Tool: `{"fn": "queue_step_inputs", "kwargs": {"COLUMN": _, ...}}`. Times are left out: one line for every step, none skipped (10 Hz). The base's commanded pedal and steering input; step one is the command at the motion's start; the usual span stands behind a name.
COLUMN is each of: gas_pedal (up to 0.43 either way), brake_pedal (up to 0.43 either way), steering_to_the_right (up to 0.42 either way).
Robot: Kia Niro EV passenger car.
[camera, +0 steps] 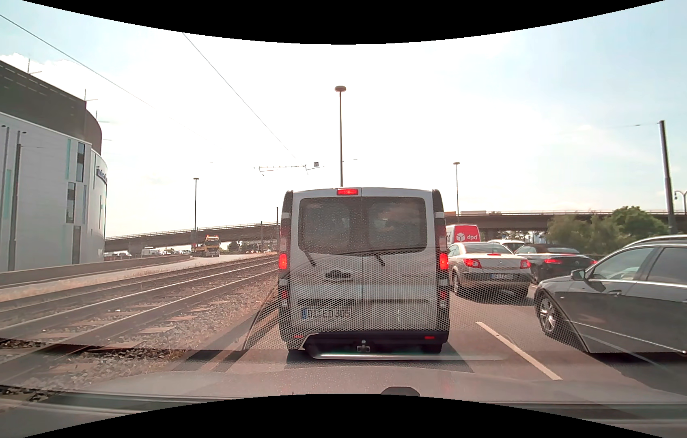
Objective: Follow the waypoints while adhering to traffic rules and regulations
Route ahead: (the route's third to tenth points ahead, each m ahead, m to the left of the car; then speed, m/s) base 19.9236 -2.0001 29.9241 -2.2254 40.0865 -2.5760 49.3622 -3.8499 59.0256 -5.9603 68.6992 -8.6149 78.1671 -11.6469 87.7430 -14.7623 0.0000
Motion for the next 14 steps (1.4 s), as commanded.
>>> {"fn": "queue_step_inputs", "kwargs": {"gas_pedal": 0.000, "brake_pedal": 0.244, "steering_to_the_right": -0.003}}
{"fn": "queue_step_inputs", "kwargs": {"gas_pedal": 0.000, "brake_pedal": 0.250, "steering_to_the_right": -0.003}}
{"fn": "queue_step_inputs", "kwargs": {"gas_pedal": 0.000, "brake_pedal": 0.250, "steering_to_the_right": -0.003}}
{"fn": "queue_step_inputs", "kwargs": {"gas_pedal": 0.000, "brake_pedal": 0.250, "steering_to_the_right": -0.003}}
{"fn": "queue_step_inputs", "kwargs": {"gas_pedal": 0.000, "brake_pedal": 0.250, "steering_to_the_right": -0.003}}
{"fn": "queue_step_inputs", "kwargs": {"gas_pedal": 0.000, "brake_pedal": 0.244, "steering_to_the_right": -0.003}}
{"fn": "queue_step_inputs", "kwargs": {"gas_pedal": 0.000, "brake_pedal": 0.250, "steering_to_the_right": -0.003}}
{"fn": "queue_step_inputs", "kwargs": {"gas_pedal": 0.000, "brake_pedal": 0.250, "steering_to_the_right": -0.003}}
{"fn": "queue_step_inputs", "kwargs": {"gas_pedal": 0.000, "brake_pedal": 0.244, "steering_to_the_right": -0.003}}
{"fn": "queue_step_inputs", "kwargs": {"gas_pedal": 0.000, "brake_pedal": 0.250, "steering_to_the_right": -0.003}}
{"fn": "queue_step_inputs", "kwargs": {"gas_pedal": 0.000, "brake_pedal": 0.250, "steering_to_the_right": -0.003}}
{"fn": "queue_step_inputs", "kwargs": {"gas_pedal": 0.000, "brake_pedal": 0.244, "steering_to_the_right": -0.003}}
{"fn": "queue_step_inputs", "kwargs": {"gas_pedal": 0.000, "brake_pedal": 0.244, "steering_to_the_right": -0.003}}
{"fn": "queue_step_inputs", "kwargs": {"gas_pedal": 0.000, "brake_pedal": 0.250, "steering_to_the_right": -0.003}}
